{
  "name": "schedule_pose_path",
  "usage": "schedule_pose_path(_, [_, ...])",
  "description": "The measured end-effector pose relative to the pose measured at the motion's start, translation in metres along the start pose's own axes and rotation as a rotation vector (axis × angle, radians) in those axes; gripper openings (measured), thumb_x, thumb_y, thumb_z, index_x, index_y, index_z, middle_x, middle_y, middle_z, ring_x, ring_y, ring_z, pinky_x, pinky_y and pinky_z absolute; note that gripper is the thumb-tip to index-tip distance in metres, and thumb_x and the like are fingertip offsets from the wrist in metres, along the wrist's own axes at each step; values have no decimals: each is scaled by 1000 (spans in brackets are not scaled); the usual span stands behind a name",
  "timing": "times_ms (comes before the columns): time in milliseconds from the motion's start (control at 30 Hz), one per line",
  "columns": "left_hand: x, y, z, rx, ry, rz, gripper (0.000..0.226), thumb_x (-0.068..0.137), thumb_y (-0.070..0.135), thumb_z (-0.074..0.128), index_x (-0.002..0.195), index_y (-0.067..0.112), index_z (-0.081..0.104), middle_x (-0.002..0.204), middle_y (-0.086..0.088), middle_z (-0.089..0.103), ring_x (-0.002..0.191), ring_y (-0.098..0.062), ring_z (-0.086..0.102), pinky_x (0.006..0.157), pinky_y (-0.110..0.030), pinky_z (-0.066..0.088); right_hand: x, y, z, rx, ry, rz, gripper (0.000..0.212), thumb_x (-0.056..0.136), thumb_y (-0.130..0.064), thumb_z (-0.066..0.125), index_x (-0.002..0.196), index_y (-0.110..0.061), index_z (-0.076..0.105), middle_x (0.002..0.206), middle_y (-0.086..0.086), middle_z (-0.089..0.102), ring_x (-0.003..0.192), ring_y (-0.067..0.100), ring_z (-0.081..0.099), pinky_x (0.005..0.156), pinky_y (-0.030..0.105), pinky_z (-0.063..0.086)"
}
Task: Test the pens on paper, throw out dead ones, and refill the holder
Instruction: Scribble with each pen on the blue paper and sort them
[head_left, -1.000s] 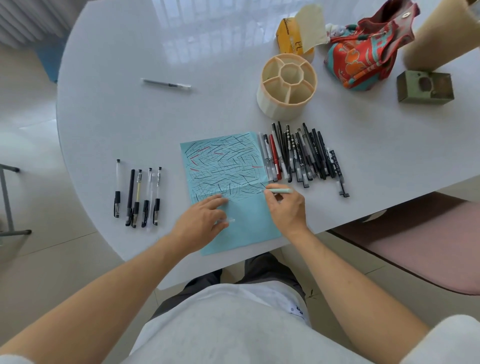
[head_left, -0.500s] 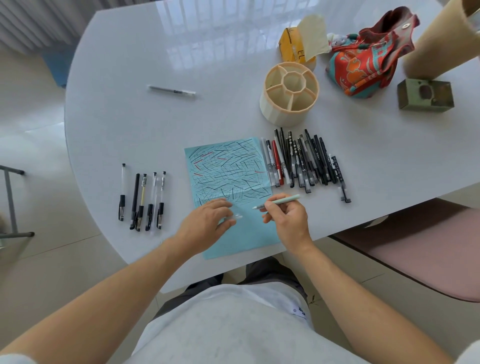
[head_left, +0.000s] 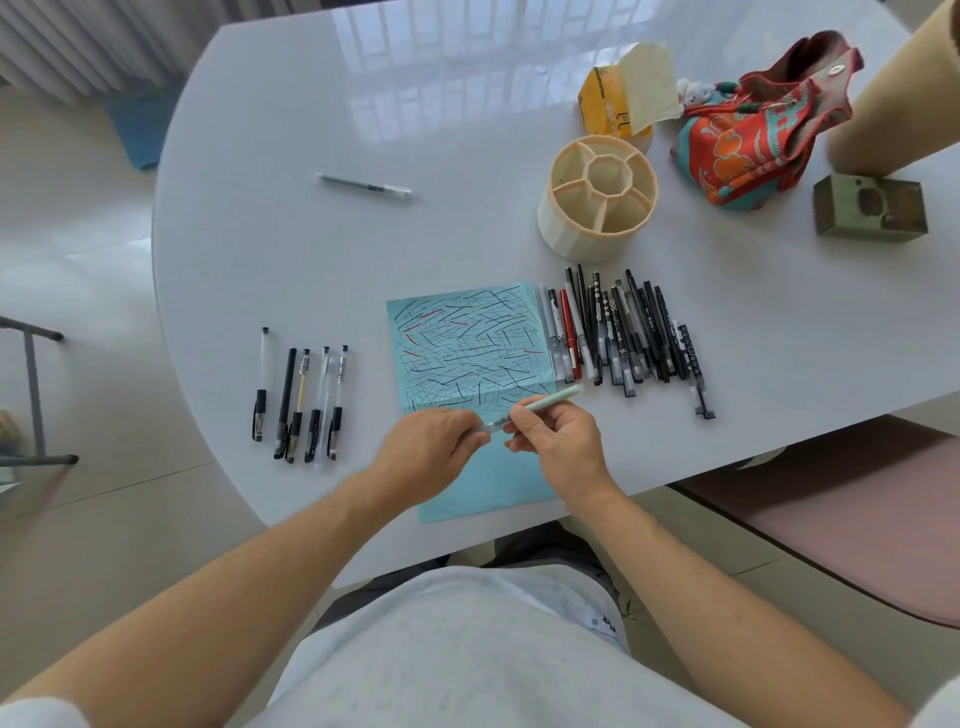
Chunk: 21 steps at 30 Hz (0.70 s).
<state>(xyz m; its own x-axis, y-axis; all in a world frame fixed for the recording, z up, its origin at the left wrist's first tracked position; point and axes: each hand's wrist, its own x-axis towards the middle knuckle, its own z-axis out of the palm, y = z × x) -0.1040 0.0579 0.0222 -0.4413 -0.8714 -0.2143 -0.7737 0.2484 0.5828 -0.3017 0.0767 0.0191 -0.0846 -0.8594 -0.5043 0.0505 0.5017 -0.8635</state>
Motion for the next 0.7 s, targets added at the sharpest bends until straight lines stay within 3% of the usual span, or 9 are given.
schedule_pose_path(233, [9, 5, -5, -33, -11, -64, 27, 98, 41, 53, 81, 20, 59, 67, 10, 53, 63, -15, 48, 58, -31, 33, 18, -14, 6, -43, -58, 72, 13, 102, -17, 63, 95, -8, 71, 85, 9, 75, 72, 15, 70, 70, 31, 62])
schedule_pose_path(333, [23, 2, -9, -41, -4, -99, 28, 91, 54, 60, 100, 28, 66, 93, 12, 66, 93, -12, 58, 74, -33, 47, 47, -38, -4, -89, -60, 126, 10, 104, -11, 56, 101, -10, 65, 93, 13, 72, 67, 14, 66, 67, 30, 60])
schedule_pose_path(433, [28, -12, -13, -12, 55, -127, 42, 86, 51, 67, 121, 27, 63, 121, 10, 63, 120, -13, 49, 95, -31, 44, 83, -66, -28, -440, 67, 67, 6, 100, -14, 60, 106, -16, 62, 94, 10, 71, 66, 15, 67, 62, 33, 60])
schedule_pose_path(567, [23, -30, -11, 56, 87, -168, 44, 84, 38, 73, 123, 22, 63, 131, 3, 58, 127, -22, 46, 103, -38, 44, 119, -83, -60, -934, 168, -114, 13, 95, -26, 65, 106, -20, 63, 82, -4, 62, 81, 19, 60, 70, 30, 45])
schedule_pose_path(700, [19, -39, -6, 96, 76, -206, 46, 82, 35, 75, 124, 18, 64, 138, -7, 55, 133, -28, 43, 111, -43, 38, 133, -77, -71, -1132, 124, -73, 17, 96, -26, 62, 109, -16, 65, 96, 3, 66, 93, 25, 61, 77, 33, 47])
